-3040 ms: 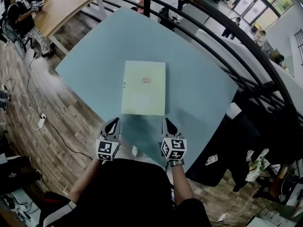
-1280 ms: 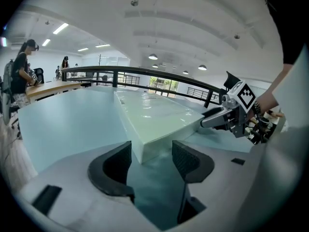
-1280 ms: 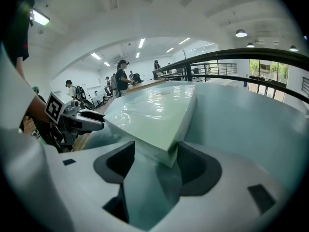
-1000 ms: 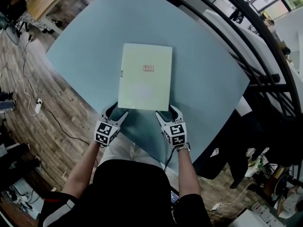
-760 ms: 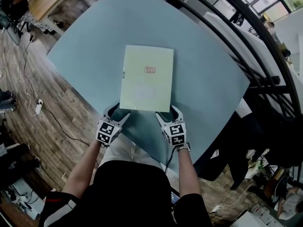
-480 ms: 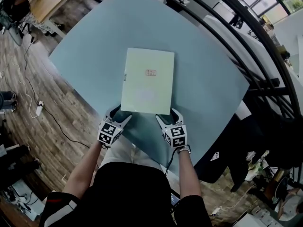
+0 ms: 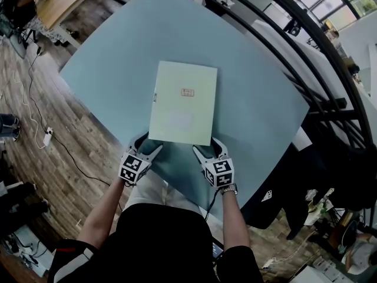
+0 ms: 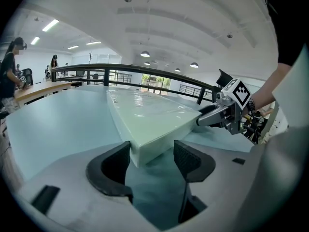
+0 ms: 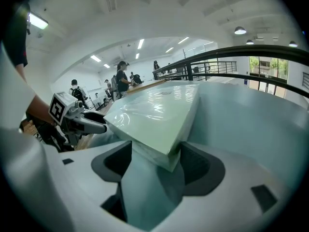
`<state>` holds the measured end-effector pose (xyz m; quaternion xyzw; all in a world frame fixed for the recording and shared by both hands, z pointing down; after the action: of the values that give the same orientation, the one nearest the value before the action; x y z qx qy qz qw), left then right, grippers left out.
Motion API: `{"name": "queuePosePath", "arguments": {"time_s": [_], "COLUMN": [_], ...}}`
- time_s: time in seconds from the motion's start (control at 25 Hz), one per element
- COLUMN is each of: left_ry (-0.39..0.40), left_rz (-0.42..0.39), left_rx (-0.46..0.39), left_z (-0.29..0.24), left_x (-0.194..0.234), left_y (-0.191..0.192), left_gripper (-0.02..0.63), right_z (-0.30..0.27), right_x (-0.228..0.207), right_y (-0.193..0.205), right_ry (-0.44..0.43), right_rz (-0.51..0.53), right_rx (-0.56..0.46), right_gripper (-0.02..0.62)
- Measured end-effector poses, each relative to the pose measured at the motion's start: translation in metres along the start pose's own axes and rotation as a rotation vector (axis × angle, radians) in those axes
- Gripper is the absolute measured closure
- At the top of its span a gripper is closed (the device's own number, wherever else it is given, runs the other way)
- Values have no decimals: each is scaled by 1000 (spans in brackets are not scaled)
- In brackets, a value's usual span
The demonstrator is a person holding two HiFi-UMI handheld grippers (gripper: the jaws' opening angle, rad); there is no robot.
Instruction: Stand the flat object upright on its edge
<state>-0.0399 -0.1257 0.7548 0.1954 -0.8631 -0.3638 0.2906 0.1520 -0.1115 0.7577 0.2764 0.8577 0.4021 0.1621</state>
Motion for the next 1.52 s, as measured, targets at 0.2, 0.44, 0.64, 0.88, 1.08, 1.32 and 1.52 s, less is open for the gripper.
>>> {"name": "queuePosePath", "arguments": {"time_s": [0.2,0.44,0.64,0.88,1.08,1.32,1.52], "left_ry": [37,50,70,66,63,75,84], "left_rz": [-16,-11,-29,-31,-23,-16,-19], "left_rx": [8,-20,-37,-77,-111,-146,-179], "left_z": [3,11,18,24,29,34,39], "left_x": [-5,-9,-15,-17,-18,-22,-27], "left_y": [-4,-16,-27,-42,-58,-71,-83], "left_gripper": [339,339,339,339,339,327,307], "right_z": [4,11,19,26,31,38,44], "right_x": [-4,-3,-5,-4,-2,-1,-1], "right_y": [-5,-17,-28,-45,-59,-70,-81], "right_ry": [24,34,55,59,51,52,60], "right_rz": [-31,-28,-37,-52,-53,-37,-25], "right_rx": [-23,-49,-85,-130,-159,-171,-190], "right_gripper": [305,305,305,296,271,258,255]}}
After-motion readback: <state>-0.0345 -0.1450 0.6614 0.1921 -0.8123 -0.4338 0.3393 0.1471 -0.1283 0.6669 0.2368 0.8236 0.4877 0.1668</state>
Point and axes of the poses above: the fingertips, and each gripper's own axes: z backward along the fingers, x to its left, y out of its underside, the point moved 1 cm from there along z, backward along the fingers, and after that the axes turned 14 degrees about z, right-handed, at the moved point
